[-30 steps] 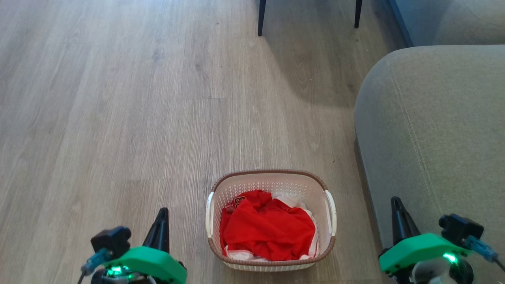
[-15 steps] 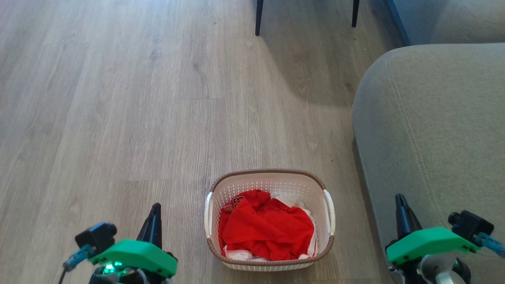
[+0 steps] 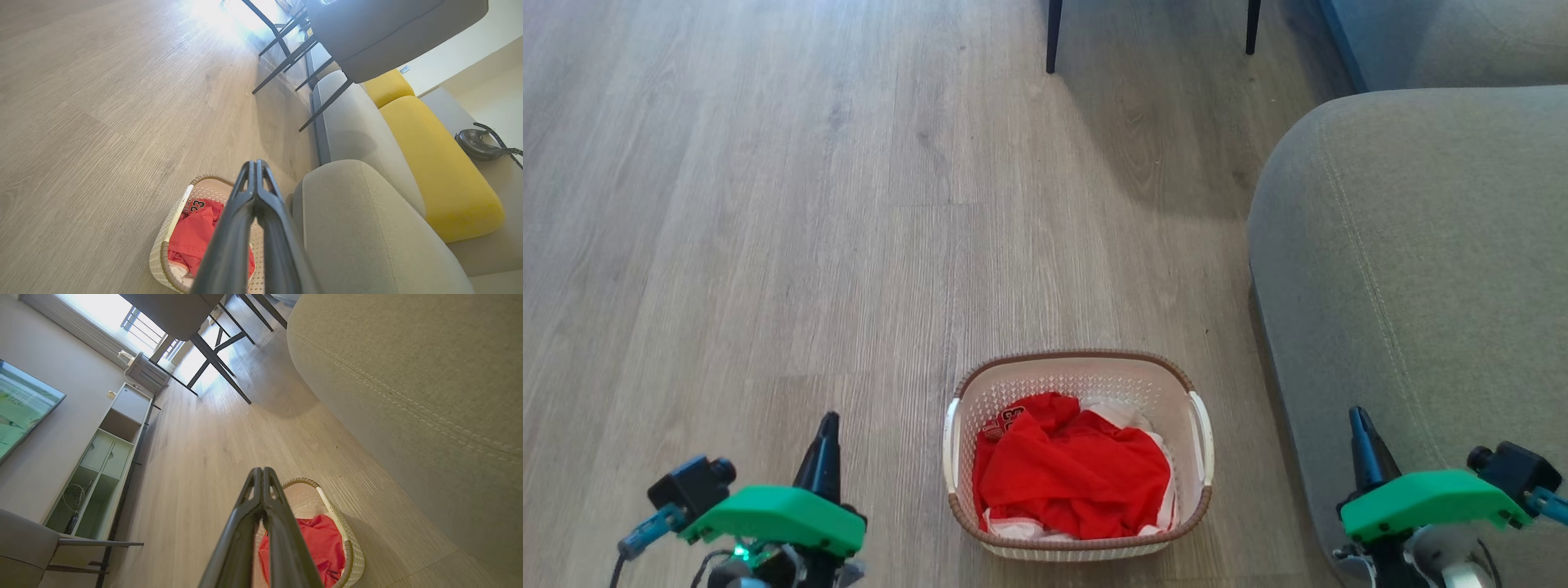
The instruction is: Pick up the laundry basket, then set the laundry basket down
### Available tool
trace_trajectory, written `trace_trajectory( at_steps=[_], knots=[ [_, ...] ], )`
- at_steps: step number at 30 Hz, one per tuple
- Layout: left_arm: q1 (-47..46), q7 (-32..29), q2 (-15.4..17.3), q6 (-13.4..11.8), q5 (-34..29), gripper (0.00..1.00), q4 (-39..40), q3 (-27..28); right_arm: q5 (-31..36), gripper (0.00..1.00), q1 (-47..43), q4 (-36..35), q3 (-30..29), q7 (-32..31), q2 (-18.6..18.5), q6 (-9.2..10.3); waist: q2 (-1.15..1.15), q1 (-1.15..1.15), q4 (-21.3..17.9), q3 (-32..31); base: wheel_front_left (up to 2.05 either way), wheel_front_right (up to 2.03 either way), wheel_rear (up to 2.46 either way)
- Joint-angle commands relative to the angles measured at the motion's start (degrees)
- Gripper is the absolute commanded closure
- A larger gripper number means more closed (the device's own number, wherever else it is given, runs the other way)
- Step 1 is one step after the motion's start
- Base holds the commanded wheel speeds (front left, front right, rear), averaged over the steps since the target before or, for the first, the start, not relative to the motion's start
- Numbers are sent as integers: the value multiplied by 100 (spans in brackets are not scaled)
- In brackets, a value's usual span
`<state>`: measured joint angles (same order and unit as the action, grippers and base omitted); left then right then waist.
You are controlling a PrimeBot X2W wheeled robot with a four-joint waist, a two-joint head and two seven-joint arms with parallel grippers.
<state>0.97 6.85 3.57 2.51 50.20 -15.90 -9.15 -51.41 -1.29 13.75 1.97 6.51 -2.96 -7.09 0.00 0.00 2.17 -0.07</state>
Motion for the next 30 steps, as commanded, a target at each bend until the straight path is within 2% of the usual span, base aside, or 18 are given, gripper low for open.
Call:
trace_trajectory(
  at_steps=[1,30],
  knots=[
    [-305,-44,79,37,162,100,180,164,-163,100,342,-159,-1,-43,-110,-18,0,0,-4,1,0,0,0],
    [-473,-521,84,235,1972,100,187,671,-1916,100,508,-84,-276,-510,-123,-27,0,0,-96,11,0,0,0]
  ],
)
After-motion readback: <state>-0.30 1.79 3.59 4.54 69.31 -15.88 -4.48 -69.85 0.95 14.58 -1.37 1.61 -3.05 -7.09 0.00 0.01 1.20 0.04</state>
